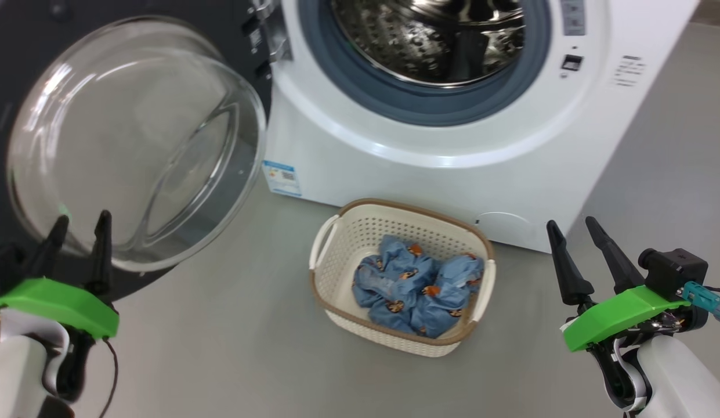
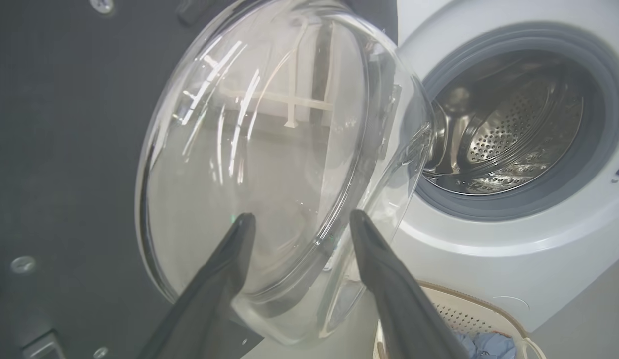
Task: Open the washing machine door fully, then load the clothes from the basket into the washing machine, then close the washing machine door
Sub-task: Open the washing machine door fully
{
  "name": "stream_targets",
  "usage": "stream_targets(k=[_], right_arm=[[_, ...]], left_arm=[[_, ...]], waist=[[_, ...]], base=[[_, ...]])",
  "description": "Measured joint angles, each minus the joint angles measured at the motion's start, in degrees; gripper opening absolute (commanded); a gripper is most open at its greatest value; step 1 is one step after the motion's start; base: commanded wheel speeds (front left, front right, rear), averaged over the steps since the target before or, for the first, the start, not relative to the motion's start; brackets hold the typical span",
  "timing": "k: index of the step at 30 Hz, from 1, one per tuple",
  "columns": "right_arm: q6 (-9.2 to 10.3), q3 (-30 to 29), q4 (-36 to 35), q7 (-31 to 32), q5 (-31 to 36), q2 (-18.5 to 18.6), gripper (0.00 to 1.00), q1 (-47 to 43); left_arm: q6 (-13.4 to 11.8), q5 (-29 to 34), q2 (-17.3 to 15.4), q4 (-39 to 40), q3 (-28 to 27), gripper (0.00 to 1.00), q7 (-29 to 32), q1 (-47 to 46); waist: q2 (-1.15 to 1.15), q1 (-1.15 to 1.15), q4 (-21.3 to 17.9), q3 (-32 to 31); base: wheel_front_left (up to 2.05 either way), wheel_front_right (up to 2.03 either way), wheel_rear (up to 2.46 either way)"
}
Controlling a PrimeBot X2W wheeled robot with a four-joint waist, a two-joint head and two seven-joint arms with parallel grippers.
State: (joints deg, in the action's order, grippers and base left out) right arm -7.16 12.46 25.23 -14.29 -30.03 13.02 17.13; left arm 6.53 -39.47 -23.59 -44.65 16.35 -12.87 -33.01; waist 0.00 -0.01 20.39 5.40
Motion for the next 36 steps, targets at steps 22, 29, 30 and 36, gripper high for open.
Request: stream_targets(k=[22,29,30,36], right_arm=[[0.0,3.7,-2.2,0.0,0.0,1.3,1.0,-1.4],[0.0,4.0,-2.5,0.0,0.0,1.8,1.0,-1.4],[0.0,4.1,-2.5,0.0,0.0,1.9,1.0,-1.4],[0.0,4.3,-2.5,0.0,0.0,2.3,1.0,-1.4]], left_arm=[[-9.7,0.1,0.6,23.9,0.2,1.0,-0.8,18.1],[-11.8,0.8,1.1,28.2,0.2,1.0,-0.8,20.6],[-12.2,0.9,1.2,28.6,0.2,1.0,-0.9,20.9],[-13.2,0.9,1.9,30.2,0.1,1.0,-1.3,23.4]], waist=[[0.0,0.0,-13.4,-5.2],[0.0,0.01,-17.2,-5.8],[0.0,0.01,-17.6,-5.8],[0.0,0.01,-19.4,-6.1]], base=[[0.0,0.0,0.0],[0.0,0.0,0.0],[0.0,0.0,0.0],[0.0,0.0,0.0]])
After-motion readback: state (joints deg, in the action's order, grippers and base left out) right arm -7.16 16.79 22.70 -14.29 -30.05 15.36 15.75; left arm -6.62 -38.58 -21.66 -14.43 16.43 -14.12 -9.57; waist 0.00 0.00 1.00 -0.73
